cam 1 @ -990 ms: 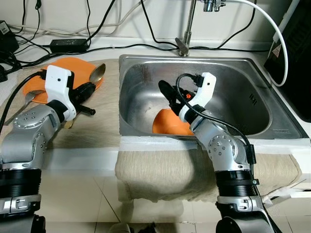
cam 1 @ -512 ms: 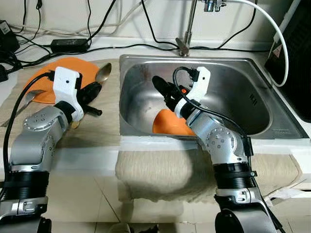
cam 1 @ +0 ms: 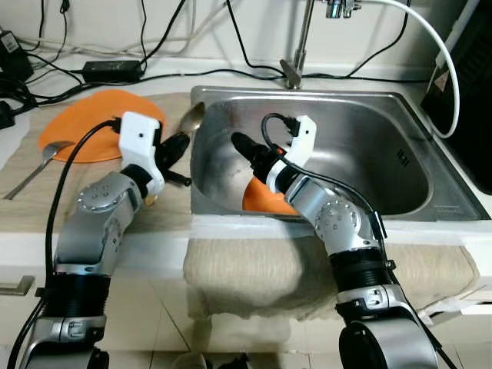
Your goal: Kitchen organization
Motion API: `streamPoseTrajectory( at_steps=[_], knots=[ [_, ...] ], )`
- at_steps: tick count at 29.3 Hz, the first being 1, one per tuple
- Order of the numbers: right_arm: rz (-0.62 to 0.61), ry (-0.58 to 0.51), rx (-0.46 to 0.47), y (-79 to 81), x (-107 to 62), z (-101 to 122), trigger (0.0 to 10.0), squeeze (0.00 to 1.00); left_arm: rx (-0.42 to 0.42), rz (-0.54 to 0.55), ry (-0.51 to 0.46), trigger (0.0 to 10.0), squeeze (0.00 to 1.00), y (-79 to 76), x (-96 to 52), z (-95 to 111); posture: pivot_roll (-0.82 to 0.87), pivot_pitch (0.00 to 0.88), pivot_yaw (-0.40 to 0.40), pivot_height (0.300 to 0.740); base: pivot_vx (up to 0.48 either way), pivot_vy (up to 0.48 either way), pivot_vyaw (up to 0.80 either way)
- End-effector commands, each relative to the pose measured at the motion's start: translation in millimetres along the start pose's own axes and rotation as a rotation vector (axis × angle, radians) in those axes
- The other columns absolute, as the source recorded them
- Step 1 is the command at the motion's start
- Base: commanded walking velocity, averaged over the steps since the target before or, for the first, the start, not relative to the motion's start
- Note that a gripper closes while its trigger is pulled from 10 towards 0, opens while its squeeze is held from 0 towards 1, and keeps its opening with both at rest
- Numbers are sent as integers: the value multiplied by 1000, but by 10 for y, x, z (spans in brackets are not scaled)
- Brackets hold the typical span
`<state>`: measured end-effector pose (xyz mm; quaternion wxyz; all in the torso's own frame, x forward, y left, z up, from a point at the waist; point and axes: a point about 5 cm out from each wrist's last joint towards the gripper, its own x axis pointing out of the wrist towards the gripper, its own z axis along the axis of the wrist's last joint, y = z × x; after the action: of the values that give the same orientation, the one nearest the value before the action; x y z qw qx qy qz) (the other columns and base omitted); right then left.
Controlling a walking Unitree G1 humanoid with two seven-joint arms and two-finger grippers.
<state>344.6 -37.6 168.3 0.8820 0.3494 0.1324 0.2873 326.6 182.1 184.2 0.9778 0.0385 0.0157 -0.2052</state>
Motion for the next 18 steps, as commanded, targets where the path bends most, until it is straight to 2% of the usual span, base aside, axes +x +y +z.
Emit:
streamPoseTrajectory(
  at_steps=[1,7,12,18],
  knots=[
    [161,-8,33,550,248,-38,10000,0,29,-1,-34,0,0,-29,15,91,155,0,-4,740,0,0,0],
    [165,-4,34,549,277,-56,10000,0,34,-14,-40,0,0,-80,34,99,155,0,-5,740,0,0,0],
    [210,0,50,651,323,-57,10000,0,51,-30,-40,0,0,-145,46,93,156,0,-6,740,0,0,0],
    [231,6,59,701,359,-72,10000,0,56,-40,-48,0,0,-172,50,112,161,0,-8,740,0,0,0]
  ],
)
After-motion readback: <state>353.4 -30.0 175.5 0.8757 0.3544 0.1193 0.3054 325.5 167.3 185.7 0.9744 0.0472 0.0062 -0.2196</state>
